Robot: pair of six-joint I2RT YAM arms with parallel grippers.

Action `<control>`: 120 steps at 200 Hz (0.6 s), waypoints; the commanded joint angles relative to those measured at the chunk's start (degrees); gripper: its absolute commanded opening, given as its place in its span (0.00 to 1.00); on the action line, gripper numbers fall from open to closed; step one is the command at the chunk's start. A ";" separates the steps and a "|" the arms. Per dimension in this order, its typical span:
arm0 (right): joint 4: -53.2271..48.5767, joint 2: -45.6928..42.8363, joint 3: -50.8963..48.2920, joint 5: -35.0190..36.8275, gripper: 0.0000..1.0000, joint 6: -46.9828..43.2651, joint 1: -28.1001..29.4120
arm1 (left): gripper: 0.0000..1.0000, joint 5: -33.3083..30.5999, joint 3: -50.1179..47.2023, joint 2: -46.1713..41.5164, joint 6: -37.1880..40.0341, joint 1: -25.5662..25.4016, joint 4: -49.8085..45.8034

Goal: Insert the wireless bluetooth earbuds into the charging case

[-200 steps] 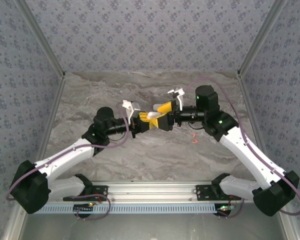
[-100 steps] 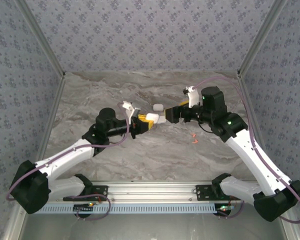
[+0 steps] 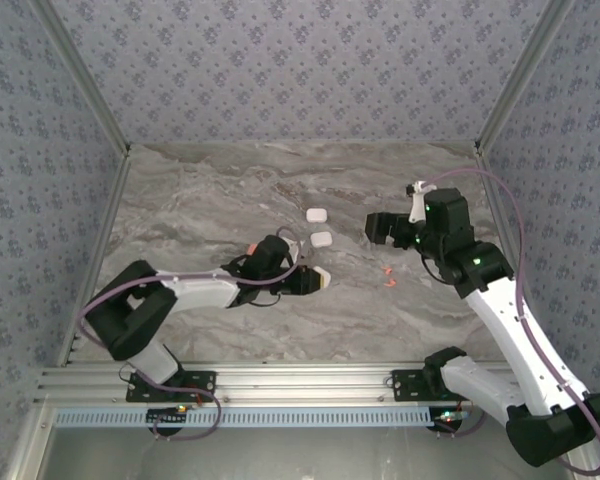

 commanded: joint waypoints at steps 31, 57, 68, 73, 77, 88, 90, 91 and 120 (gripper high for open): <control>-3.36 -2.67 -1.38 0.70 1.00 0.56 -2.38 | 0.04 -4.31 5.56 8.61 -10.06 -0.29 5.58; -3.87 -2.93 -1.43 -0.72 1.00 -0.45 -4.02 | 0.18 -5.16 6.29 10.61 -11.18 -0.28 4.92; -3.91 -3.00 -1.38 -1.32 1.00 -0.74 -4.72 | 0.29 -5.57 6.49 11.02 -11.24 -0.27 4.29; -3.82 -3.12 -1.41 -1.71 1.00 -0.99 -5.01 | 0.33 -5.76 6.49 11.14 -11.29 -0.25 3.93; -3.78 -3.24 -1.47 -2.23 1.00 -1.37 -5.26 | 0.36 -6.03 6.48 11.16 -11.42 -0.27 3.67; -3.33 -3.26 -1.71 -4.15 1.00 -1.65 -6.08 | 0.43 -6.67 6.16 10.93 -11.49 -0.29 3.34; -3.23 -3.34 -1.79 -4.39 1.00 -1.62 -6.24 | 0.43 -6.88 6.08 10.79 -11.43 -0.32 3.24; -3.12 -3.39 -1.85 -4.65 1.00 -1.61 -6.32 | 0.44 -6.97 6.07 10.76 -11.40 -0.28 3.18; 1.15 -5.06 -4.69 -11.27 1.00 2.89 -10.53 | 0.63 -10.93 6.34 7.11 -7.94 -0.20 -3.18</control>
